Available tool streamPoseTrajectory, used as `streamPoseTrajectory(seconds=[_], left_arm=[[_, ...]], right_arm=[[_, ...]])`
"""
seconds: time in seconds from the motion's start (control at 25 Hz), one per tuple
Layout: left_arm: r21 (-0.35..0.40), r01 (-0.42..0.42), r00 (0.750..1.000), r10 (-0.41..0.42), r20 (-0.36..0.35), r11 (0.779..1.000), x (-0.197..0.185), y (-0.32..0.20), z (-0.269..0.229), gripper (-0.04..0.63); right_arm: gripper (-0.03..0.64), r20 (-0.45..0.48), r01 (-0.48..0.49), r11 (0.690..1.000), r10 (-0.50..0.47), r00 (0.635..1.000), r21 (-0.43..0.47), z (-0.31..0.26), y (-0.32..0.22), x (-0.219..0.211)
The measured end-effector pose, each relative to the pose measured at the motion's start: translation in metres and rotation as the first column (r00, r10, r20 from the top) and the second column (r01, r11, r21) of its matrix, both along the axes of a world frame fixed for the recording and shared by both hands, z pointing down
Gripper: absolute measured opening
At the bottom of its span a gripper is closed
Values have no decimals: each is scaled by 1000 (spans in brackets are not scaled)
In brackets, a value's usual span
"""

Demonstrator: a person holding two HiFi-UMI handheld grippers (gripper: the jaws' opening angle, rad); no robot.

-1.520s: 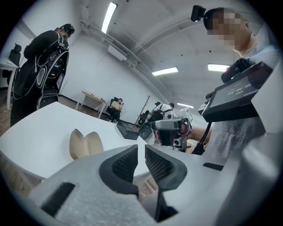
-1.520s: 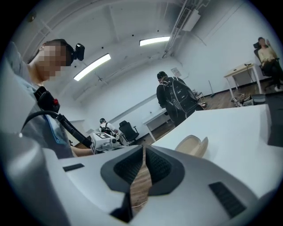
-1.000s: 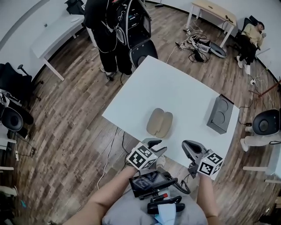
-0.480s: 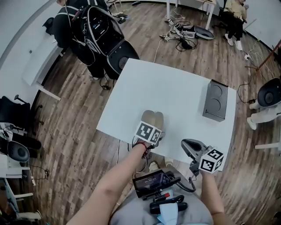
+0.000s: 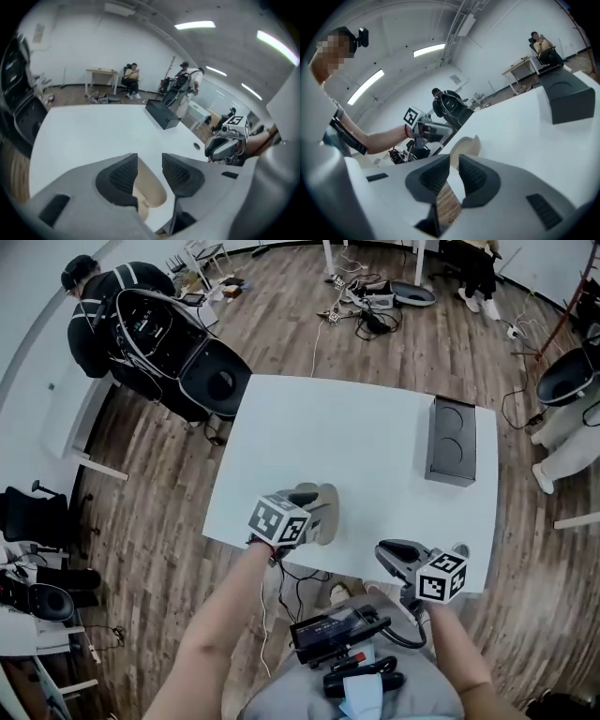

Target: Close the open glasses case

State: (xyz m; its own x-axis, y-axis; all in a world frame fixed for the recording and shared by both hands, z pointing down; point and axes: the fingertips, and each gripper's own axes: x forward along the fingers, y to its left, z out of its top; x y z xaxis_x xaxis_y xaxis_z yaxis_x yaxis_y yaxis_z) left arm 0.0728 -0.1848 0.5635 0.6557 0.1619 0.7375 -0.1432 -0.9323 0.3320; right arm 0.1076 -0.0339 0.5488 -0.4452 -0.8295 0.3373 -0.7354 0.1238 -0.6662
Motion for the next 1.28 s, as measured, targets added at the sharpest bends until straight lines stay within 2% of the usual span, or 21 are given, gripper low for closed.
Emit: streamPoseTrajectory(seconds=[0.04, 0.08, 0.12, 0.16, 0.2, 0.24, 0.28, 0.32, 0.36, 0.4, 0.44, 0.48, 0.52, 0.6, 0.68, 0.8, 0.84, 0.96, 1.08, 1.2, 1.28], left_arm=[[60, -98, 995, 100, -22, 993, 6, -10, -7, 158], [117, -207, 977, 211, -20, 971, 12, -18, -11, 158], [165, -325, 944, 329, 5, 931, 16, -23, -9, 158], [204, -447, 893, 447, 48, 871, 18, -25, -5, 158], [235, -563, 825, 556, 103, 792, 18, -25, 3, 158], [254, -664, 746, 645, 164, 703, 16, -26, 13, 158], [260, -744, 667, 711, 224, 616, 13, -27, 25, 158], [256, -804, 593, 756, 278, 537, 11, -29, 35, 158], [245, -848, 528, 785, 323, 469, 10, -32, 45, 158], [230, -880, 473, 805, 359, 415, 10, -33, 53, 158], [213, -903, 429, 818, 383, 374, 10, -34, 60, 158], [198, -917, 398, 828, 395, 347, 12, -34, 65, 159], [188, -925, 379, 836, 397, 331, 15, -34, 68, 159], [177, -932, 362, 848, 388, 317, 22, -33, 72, 160], [162, -939, 343, 858, 381, 304, 25, -30, 77, 160], [122, -955, 296, 874, 385, 270, 20, -25, 87, 160], [114, -958, 287, 877, 385, 264, 20, -24, 90, 160], [114, -959, 283, 880, 381, 259, 24, -18, 97, 160], [112, -961, 277, 883, 380, 254, 25, -11, 102, 159], [109, -956, 294, 878, 378, 274, 25, -7, 103, 158], [124, -947, 320, 866, 383, 295, 27, -7, 103, 145]], right_arm=[[40, 6, 6, 1000, -5, 1000, -22, 8, -3, -8], [40, 7, 11, 999, -11, 1000, -48, 17, -6, -17], [41, 4, 18, 997, -18, 1000, -76, 25, -10, -25], [43, 2, 24, 994, -24, 1000, -107, 32, -14, -34], [51, 5, 28, 990, -27, 1000, -138, 39, -20, -41], [71, 16, 29, 985, -26, 1000, -168, 44, -26, -47], [106, 34, 25, 981, -19, 999, -195, 49, -33, -52], [134, 50, 16, 976, -5, 999, -217, 52, -40, -55], [157, 60, 2, 972, 12, 998, -237, 55, -46, -56], [175, 60, -13, 968, 29, 998, -252, 59, -52, -57], [189, 52, -30, 964, 45, 998, -266, 64, -57, -58], [201, 37, -47, 959, 60, 998, -278, 69, -62, -58], [207, 24, -66, 955, 76, 997, -289, 74, -66, -59], [207, 17, -102, 941, 114, 993, -323, 83, -71, -62], [207, 37, -134, 921, 158, 987, -366, 92, -71, -68], [207, 87, -156, 900, 209, 974, -407, 101, -72, -80], [207, 103, -161, 894, 222, 970, -418, 104, -73, -82], [207, 143, -168, 883, 254, 957, -439, 110, -76, -86], [207, 139, -171, 874, 259, 956, -455, 114, -81, -86], [202, 119, -163, 864, 247, 962, -476, 116, -84, -83], [182, 96, -150, 865, 221, 970, -478, 114, -84, -82]])
